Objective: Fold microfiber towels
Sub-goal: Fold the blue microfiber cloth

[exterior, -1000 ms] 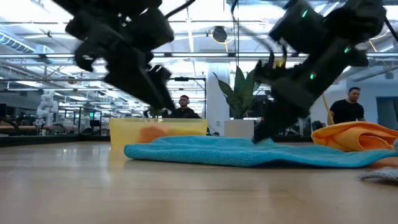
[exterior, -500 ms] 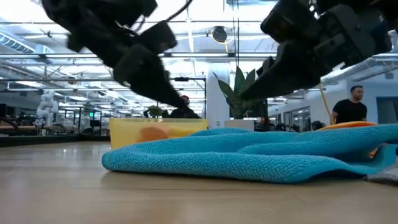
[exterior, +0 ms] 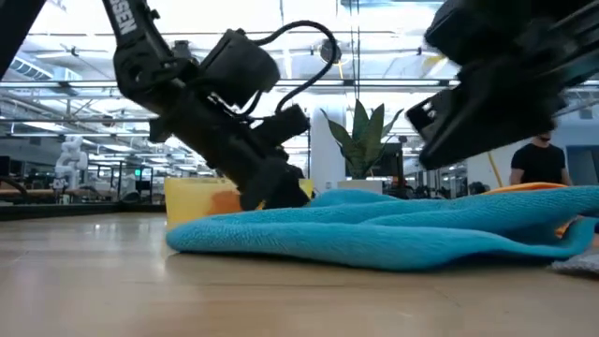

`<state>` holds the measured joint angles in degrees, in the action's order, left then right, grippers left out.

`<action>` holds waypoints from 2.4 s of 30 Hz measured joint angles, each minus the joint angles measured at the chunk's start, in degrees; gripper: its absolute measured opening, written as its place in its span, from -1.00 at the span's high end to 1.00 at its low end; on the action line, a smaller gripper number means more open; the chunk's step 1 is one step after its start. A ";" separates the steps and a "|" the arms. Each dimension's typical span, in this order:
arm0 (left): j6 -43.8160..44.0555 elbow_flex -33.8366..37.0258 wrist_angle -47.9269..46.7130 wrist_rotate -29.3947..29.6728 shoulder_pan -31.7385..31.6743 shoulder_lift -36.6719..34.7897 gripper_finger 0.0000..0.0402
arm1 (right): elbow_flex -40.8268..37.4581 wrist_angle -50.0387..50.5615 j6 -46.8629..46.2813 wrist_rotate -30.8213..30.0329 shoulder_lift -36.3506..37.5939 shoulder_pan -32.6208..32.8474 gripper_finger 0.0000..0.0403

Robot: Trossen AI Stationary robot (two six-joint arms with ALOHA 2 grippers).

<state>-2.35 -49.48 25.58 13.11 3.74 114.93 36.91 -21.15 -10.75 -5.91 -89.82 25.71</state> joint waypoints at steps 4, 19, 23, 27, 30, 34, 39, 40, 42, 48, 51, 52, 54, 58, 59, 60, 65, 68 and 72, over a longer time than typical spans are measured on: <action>1.26 -0.41 -10.55 25.45 0.54 -3.48 0.91 | 0.00 4.92 -2.07 -6.63 4.52 3.55 0.82; 9.04 -0.56 -30.84 35.76 4.63 -20.47 0.95 | 0.00 7.58 -17.17 -34.44 -5.06 -8.44 0.82; 14.39 -0.55 -37.17 40.30 1.87 -19.25 0.74 | 0.04 7.23 -14.60 -27.45 -8.05 -14.38 0.82; 17.73 -0.61 -41.12 44.35 -1.21 -19.85 0.42 | 0.07 12.54 -15.48 -30.65 -7.27 -16.77 0.85; 19.02 -0.65 -41.88 45.29 -2.19 -21.32 0.19 | -0.04 14.96 -14.92 -33.43 -4.39 -15.06 0.89; 18.55 -0.64 -40.68 39.78 0.15 -22.53 -0.01 | 0.09 14.80 -13.59 -29.73 0.08 -11.20 0.91; 11.49 -0.66 -37.86 21.38 6.66 -20.90 -0.06 | 0.09 11.49 -10.30 -17.19 1.29 -5.21 0.91; 9.23 -0.62 -37.17 16.50 8.26 -20.13 -0.06 | 0.09 11.03 -9.40 -15.10 1.21 -3.93 0.91; 4.62 -0.12 -35.22 9.94 11.44 -18.32 -0.06 | 0.09 10.47 -8.45 -12.90 1.05 -1.49 0.91; -5.37 0.23 -22.01 8.39 15.95 -9.09 -0.06 | 0.05 4.00 1.30 -12.08 -1.17 3.08 0.91; -6.38 0.21 -17.60 9.72 15.62 -6.29 -0.03 | 0.04 0.26 5.31 -11.76 -4.15 2.83 0.90; -6.27 0.21 -16.93 9.62 15.37 -6.06 0.02 | 0.04 -0.84 5.78 -11.77 -5.05 2.48 0.87; -5.45 0.18 -17.02 8.99 14.94 -6.90 0.17 | 0.46 -1.98 6.11 -11.79 -6.91 1.63 0.80; -5.02 0.62 -21.14 9.24 14.54 -10.09 0.62 | 1.47 -1.74 6.67 -11.77 -10.17 0.51 0.60; -5.11 0.72 -21.96 9.41 14.50 -11.30 0.74 | 1.82 -1.75 7.06 -11.78 -10.85 0.36 0.54; -4.93 0.53 -21.87 9.47 14.51 -12.33 0.86 | 2.28 -1.78 7.42 -11.77 -11.44 0.21 0.49; -0.25 0.49 -23.59 9.42 14.50 -18.30 0.90 | 4.42 -1.93 10.31 -14.92 -13.90 -0.11 0.39; 1.16 0.48 -24.31 8.89 14.69 -21.44 0.89 | 4.71 -0.95 10.96 -21.26 -13.53 -0.25 0.52; 2.67 0.51 -26.85 8.01 15.38 -23.80 0.95 | 4.72 -0.27 11.64 -25.46 -10.38 -0.01 0.87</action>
<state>0.32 -48.97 -1.27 21.12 19.12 91.13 41.63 -21.42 0.89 -31.37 -100.20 25.70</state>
